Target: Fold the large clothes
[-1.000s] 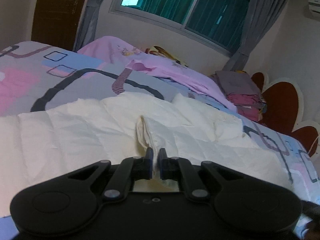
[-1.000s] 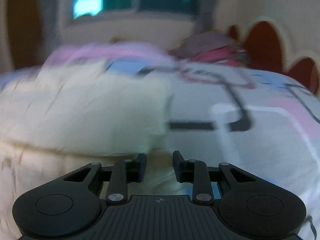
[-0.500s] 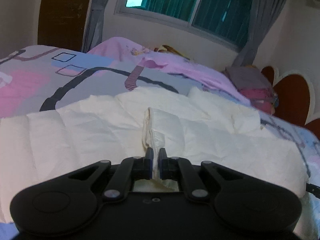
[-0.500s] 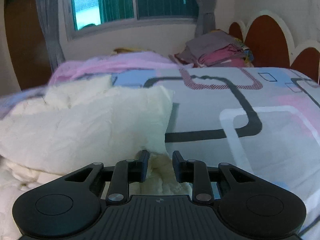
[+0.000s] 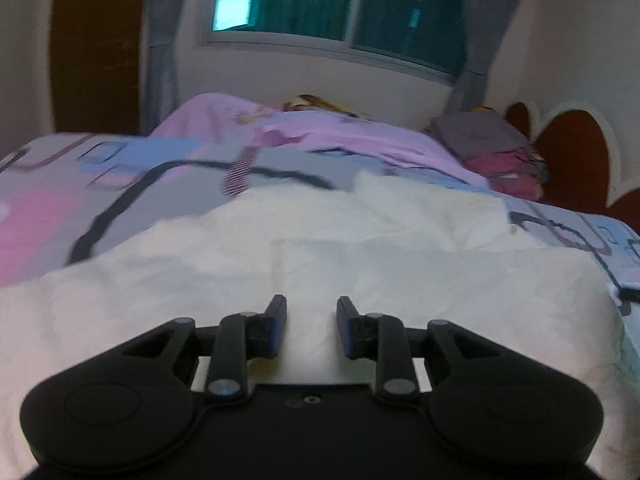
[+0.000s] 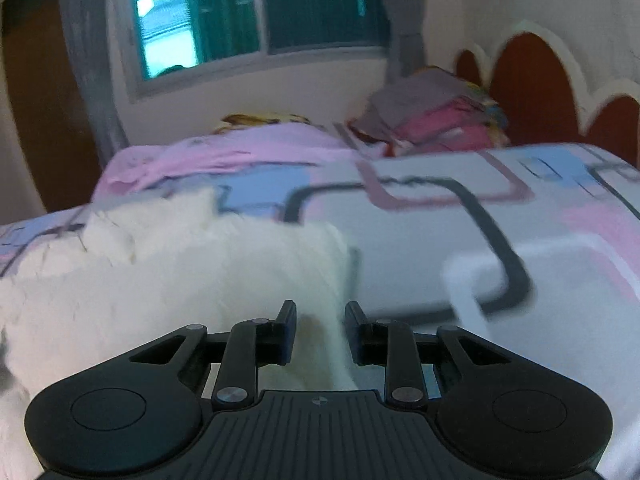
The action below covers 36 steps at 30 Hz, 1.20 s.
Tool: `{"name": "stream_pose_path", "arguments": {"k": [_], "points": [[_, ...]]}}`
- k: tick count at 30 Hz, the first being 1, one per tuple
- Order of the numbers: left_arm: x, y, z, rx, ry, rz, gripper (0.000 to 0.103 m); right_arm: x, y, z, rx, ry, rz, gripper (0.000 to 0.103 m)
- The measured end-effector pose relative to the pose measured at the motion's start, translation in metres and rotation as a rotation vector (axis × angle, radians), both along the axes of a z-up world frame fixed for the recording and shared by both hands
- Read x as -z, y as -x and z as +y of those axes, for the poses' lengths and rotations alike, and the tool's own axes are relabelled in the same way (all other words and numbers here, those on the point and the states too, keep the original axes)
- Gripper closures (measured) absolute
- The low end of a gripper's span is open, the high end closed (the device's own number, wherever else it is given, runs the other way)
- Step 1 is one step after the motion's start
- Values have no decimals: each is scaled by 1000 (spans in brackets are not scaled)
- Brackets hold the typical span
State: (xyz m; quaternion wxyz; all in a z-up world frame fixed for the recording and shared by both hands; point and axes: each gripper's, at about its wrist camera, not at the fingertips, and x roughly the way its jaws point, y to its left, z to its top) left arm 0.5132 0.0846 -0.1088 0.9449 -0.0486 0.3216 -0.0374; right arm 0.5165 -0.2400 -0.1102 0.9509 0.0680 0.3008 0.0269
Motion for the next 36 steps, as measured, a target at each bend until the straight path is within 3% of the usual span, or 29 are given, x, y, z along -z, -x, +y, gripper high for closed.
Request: {"name": "stream_pose_path", "arguments": {"k": [3, 6, 8, 11, 13, 17, 23, 26, 28, 30, 33, 34, 35, 36], "points": [[3, -24, -29, 55, -51, -14, 68, 5, -35, 14, -25, 27, 14, 75], [13, -45, -46, 77, -85, -7, 45, 24, -65, 7, -3, 55, 81, 75], [25, -53, -50, 86, -91, 29, 44, 42, -77, -2, 5, 82, 159, 75], [36, -50, -52, 105, -70, 54, 42, 55, -76, -13, 7, 111, 155, 75], [40, -44, -56, 109, -95, 46, 39, 58, -74, -16, -2, 127, 145, 75], [43, -43, -53, 93, -94, 58, 39, 45, -66, -17, 18, 122, 128, 75], [13, -8, -55, 99, -47, -11, 40, 10, -1, -11, -22, 49, 45, 75], [15, 6, -68, 110, -54, -15, 35, 19, 19, 4, -60, 78, 68, 75], [30, 2, -74, 100, -75, 49, 35, 38, 18, 11, -58, 112, 137, 75], [45, -2, -76, 106, -93, 70, 33, 48, 17, 12, -49, 107, 144, 75], [45, -2, -78, 104, -115, 66, 32, 41, 17, 16, -35, 110, 144, 75], [41, 0, -78, 93, -129, 62, 26, 36, 24, 14, -29, 100, 132, 75], [37, 4, -76, 79, -138, 51, 21, 31, 31, 13, -25, 87, 114, 64], [34, 9, -72, 65, -144, 34, 13, 27, 38, 13, -22, 86, 99, 45]]}}
